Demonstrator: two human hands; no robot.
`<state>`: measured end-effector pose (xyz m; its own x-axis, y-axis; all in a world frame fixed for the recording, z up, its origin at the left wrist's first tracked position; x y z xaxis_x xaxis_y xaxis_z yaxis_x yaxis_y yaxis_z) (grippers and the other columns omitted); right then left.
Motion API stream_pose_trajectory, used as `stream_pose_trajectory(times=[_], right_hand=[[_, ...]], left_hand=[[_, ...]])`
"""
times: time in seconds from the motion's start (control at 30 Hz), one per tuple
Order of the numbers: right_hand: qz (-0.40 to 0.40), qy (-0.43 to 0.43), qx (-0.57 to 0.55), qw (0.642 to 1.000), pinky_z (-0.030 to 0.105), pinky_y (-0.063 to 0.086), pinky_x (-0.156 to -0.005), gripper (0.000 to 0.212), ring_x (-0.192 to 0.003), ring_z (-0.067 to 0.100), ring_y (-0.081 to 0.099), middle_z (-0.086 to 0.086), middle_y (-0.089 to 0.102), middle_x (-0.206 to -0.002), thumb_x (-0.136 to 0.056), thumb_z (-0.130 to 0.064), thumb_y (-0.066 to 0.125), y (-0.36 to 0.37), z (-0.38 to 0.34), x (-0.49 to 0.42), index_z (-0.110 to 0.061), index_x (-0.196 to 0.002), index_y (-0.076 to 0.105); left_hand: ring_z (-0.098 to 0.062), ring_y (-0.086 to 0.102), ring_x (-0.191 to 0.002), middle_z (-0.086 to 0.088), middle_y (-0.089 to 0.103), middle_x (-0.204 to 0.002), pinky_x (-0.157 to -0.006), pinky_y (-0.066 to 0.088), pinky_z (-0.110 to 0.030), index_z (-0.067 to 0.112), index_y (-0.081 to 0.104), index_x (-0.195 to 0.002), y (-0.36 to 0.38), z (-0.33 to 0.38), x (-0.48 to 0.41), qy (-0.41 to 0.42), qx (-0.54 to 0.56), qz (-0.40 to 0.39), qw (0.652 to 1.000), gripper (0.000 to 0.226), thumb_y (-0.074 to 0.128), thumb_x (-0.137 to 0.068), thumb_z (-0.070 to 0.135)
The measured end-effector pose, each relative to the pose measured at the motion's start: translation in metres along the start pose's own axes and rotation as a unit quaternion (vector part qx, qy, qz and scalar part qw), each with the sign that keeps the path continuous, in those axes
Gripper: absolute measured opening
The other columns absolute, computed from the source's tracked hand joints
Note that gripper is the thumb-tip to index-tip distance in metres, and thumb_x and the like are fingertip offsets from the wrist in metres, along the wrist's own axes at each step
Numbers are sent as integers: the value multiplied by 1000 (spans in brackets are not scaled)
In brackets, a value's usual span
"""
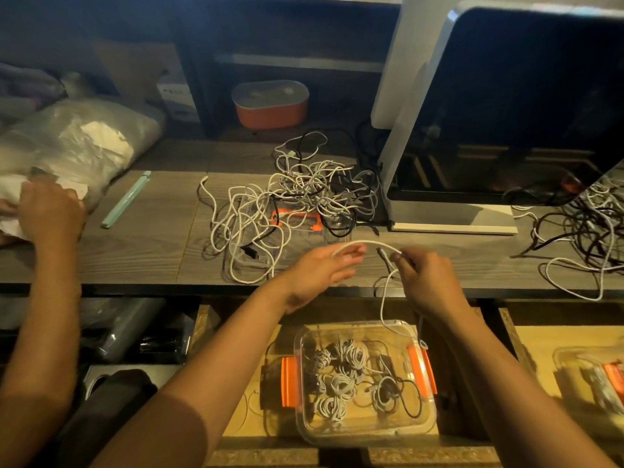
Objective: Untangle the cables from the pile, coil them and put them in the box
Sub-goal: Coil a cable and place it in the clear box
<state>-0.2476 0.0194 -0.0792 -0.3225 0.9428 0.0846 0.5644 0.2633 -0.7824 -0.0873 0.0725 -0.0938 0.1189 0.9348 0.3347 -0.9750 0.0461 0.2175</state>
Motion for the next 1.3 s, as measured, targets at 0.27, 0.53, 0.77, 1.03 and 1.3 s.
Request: stream_pose_trajectory(times=[0.27, 0.53, 0.77, 1.03, 1.3], right_hand=[[-222, -28, 46, 974, 31, 41, -70, 13, -88, 27, 59, 11, 62, -95, -100, -25, 40, 62, -18, 32, -21, -89, 46], [-245, -53, 79, 965, 28, 36, -70, 20, -90, 23, 56, 8, 63, -101, -98, -26, 46, 53, -26, 32, -11, -100, 59], [-144, -37, 30, 988, 36, 52, -83, 19, -88, 13, 61, -1, 67, -96, -95, -24, 52, 2, -31, 10, -18, -103, 67], [25, 11, -91, 996, 29, 42, -75, 18, -84, 9, 53, -3, 61, -90, -94, -21, 55, -35, -23, -10, -13, -103, 68], [-138, 70, -168, 974, 13, 36, -43, 26, -43, 1, 47, -4, 57, -55, -95, -30, 49, 1, -5, -3, -12, -83, 63]], left_hand=[[-12, 64, -71, 0, 61, -67, -67, 51, -25, 15, 46, -77, 28, 20, -15, 105, 103, 103, 984, 33, 27, -104, 22], [-17, 46, -69, 7, 44, -68, -63, 30, -32, 17, 44, -82, 0, 6, -21, 119, -378, 215, 892, 33, 33, -99, 43], [-15, 39, -108, 3, 44, -107, -85, 33, -33, 24, 46, -89, -14, -15, -20, 43, -519, 115, 846, 42, 34, -87, 65], [-15, 56, -71, 3, 59, -75, -59, 40, -27, 16, 64, -85, 5, -12, -18, 94, -478, 89, 869, 22, 55, -93, 34], [-5, 42, -128, 14, 55, -127, -107, 32, -33, 26, 49, -126, 24, 14, -14, 87, 76, 37, 993, 30, 33, -102, 20]])
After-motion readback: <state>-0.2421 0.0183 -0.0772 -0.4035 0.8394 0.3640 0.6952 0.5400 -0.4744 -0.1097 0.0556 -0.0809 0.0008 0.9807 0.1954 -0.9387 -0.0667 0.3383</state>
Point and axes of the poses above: each hand's wrist, its own x-axis away from the middle knuckle, its own y-axis out of the palm, z = x × y, the point moved 3 cm from there along -x, towards the middle knuckle
